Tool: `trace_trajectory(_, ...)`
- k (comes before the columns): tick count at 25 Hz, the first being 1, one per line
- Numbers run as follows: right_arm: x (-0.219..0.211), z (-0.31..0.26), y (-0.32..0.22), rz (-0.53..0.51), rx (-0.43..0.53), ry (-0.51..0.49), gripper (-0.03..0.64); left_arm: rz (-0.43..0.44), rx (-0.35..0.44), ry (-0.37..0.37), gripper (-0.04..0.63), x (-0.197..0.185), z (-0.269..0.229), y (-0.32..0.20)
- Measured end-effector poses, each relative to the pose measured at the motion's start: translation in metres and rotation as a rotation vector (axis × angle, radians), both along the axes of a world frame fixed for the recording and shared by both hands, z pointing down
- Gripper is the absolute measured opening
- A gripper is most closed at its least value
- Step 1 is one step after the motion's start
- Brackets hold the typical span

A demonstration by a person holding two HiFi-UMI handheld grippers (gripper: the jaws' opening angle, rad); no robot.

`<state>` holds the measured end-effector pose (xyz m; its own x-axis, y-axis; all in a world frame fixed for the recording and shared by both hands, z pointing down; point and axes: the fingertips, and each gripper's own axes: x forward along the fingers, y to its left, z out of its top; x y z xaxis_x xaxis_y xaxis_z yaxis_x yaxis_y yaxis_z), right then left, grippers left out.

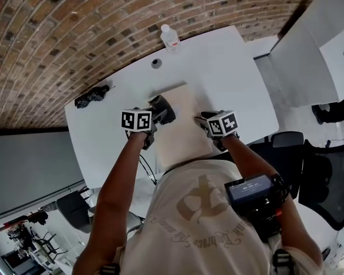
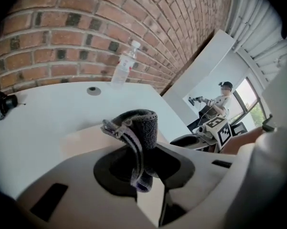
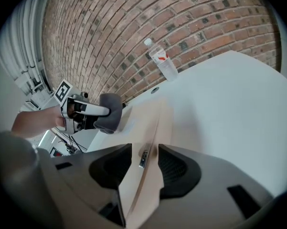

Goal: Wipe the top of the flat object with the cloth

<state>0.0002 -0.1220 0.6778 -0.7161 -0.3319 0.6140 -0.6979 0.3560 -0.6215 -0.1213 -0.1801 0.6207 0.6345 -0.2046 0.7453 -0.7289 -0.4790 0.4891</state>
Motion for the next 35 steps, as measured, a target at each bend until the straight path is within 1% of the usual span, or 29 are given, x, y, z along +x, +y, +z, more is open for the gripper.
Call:
trace_trajectory(3, 0.0, 0.0, 0.013, -0.02, -0.016, 0.001, 0.183, 0.048, 0.004, 0.032, 0.101, 0.035, -0.004, 0.001)
trace_trajectory(7, 0.003, 0.005, 0.031, -0.036, -0.045, 0.017, 0.183, 0.088, 0.005, 0.073, 0.101, 0.078, -0.007, 0.0)
trace_trajectory(9, 0.004, 0.007, 0.039, -0.043, -0.06, 0.027, 0.183, 0.101, -0.008, 0.093, 0.101, 0.098, -0.005, 0.0)
trace_trajectory(12, 0.004, 0.007, 0.047, -0.047, -0.065, 0.026, 0.183, 0.113, -0.047, 0.115, 0.101, 0.123, 0.002, 0.004)
trace_trajectory(14, 0.006, 0.009, 0.048, -0.032, -0.069, 0.022, 0.183, 0.127, -0.064, 0.112, 0.101, 0.139, 0.009, 0.006)
trace_trajectory(16, 0.008, 0.011, 0.047, -0.02, -0.072, 0.023, 0.176, 0.149, -0.073, 0.069, 0.101, 0.149, 0.02, 0.006)
trace_trajectory(18, 0.005, 0.013, 0.047, -0.02, -0.072, 0.025, 0.172, 0.157, -0.081, -0.002, 0.101, 0.144, 0.033, 0.008)
trace_trajectory(20, 0.001, 0.014, 0.048, -0.022, -0.071, 0.023, 0.166, 0.142, -0.096, -0.051, 0.1, 0.132, 0.042, 0.009)
trace_trajectory(23, -0.003, 0.014, 0.05, -0.024, -0.067, 0.025, 0.164, 0.109, -0.12, -0.082, 0.1, 0.111, 0.045, 0.011)
trace_trajectory(27, 0.002, 0.013, 0.052, -0.014, -0.058, 0.04, 0.164, 0.113, -0.109, -0.144, 0.1, 0.086, 0.041, 0.018)
trace_trajectory(29, 0.007, 0.014, 0.053, -0.003, -0.055, 0.047, 0.164, 0.108, -0.103, -0.162, 0.1, 0.072, 0.041, 0.022)
trace_trajectory(35, 0.018, 0.015, 0.053, 0.033, -0.044, 0.055, 0.165, 0.059, -0.088, -0.172, 0.1, 0.025, 0.041, 0.033)
